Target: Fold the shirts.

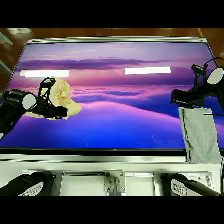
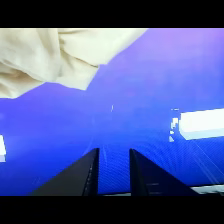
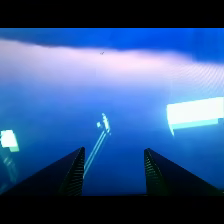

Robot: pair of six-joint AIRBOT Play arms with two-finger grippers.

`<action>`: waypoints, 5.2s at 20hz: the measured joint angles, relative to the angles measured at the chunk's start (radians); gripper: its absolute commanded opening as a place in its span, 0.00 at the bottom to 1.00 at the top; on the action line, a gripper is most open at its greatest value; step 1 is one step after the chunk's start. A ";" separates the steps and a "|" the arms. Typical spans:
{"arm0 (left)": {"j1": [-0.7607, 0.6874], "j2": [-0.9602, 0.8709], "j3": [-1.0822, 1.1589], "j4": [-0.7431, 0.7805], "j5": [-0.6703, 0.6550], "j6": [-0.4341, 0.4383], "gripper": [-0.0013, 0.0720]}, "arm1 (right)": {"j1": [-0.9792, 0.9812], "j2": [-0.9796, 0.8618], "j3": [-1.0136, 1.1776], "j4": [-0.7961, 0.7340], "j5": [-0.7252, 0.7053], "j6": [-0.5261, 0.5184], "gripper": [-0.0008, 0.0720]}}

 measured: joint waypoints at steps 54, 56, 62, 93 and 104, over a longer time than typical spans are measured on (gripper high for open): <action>0.418 -0.615 0.386 -0.150 0.141 0.040 0.07 | 0.001 -0.001 0.000 -0.002 -0.201 -0.007 0.70; 0.420 -0.610 0.424 -0.177 0.119 0.059 0.07 | 0.001 -0.001 0.002 -0.002 -0.195 -0.043 0.38; 0.346 -0.364 0.507 -0.264 0.077 0.217 0.07 | 0.001 0.028 0.119 -0.074 -0.056 -0.200 0.86; 0.097 -0.173 -0.064 -0.370 -0.015 0.120 0.98 | 0.001 0.163 -0.204 0.020 0.188 -0.169 0.86; 0.253 -0.272 -0.300 -0.787 0.381 0.266 0.89 | 0.001 0.163 -0.393 0.192 0.009 -0.200 0.86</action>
